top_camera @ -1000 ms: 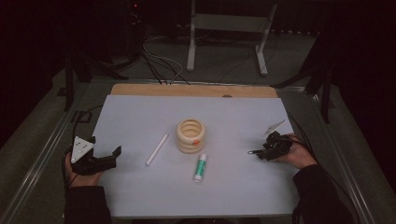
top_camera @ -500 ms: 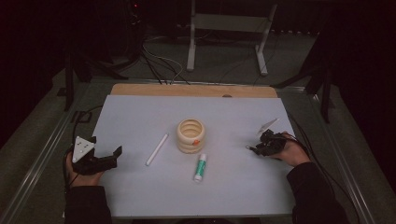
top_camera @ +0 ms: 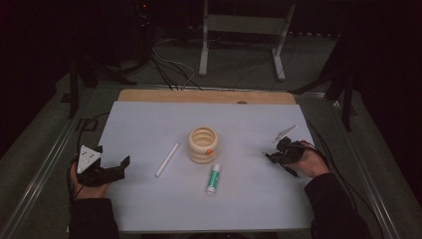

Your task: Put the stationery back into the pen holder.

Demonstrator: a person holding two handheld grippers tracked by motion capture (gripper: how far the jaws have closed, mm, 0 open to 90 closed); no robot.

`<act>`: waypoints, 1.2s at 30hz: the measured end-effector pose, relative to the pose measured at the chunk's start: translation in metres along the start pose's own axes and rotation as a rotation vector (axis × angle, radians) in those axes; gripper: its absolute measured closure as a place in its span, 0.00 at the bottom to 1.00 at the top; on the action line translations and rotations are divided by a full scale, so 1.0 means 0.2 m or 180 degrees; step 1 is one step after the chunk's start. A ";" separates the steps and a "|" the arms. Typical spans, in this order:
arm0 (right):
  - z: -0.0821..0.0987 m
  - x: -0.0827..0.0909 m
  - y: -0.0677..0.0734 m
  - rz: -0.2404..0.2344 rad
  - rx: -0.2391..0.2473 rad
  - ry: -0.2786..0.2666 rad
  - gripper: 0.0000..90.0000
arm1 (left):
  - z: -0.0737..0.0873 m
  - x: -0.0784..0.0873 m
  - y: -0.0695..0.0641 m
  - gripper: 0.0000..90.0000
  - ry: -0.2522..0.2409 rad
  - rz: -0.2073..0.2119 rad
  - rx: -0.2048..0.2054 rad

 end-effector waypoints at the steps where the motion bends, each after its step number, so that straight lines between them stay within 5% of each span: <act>1: -0.01 0.01 0.01 -0.0007 -0.0031 -0.0046 0.89 | 0.00 0.00 0.00 0.00 -0.0003 0.0002 0.0003; 15: -0.13 0.09 0.03 0.0051 -0.0230 -0.0468 0.89 | 0.00 0.00 0.00 0.00 0.0005 0.0008 0.0006; 36: -0.37 0.20 0.09 0.0271 -0.0177 -0.1047 0.89 | 0.01 0.00 0.00 0.00 0.0001 0.0017 0.0015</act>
Point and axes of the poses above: each handheld gripper's, and its own axes: x roughly backward along the jaws, z roughly out of its underside, y roughly to its left, the point moved 5 cm from there along -x, roughly forward along the jaws, and after that the axes turned 12 degrees about -y, right-handed, at the moved point
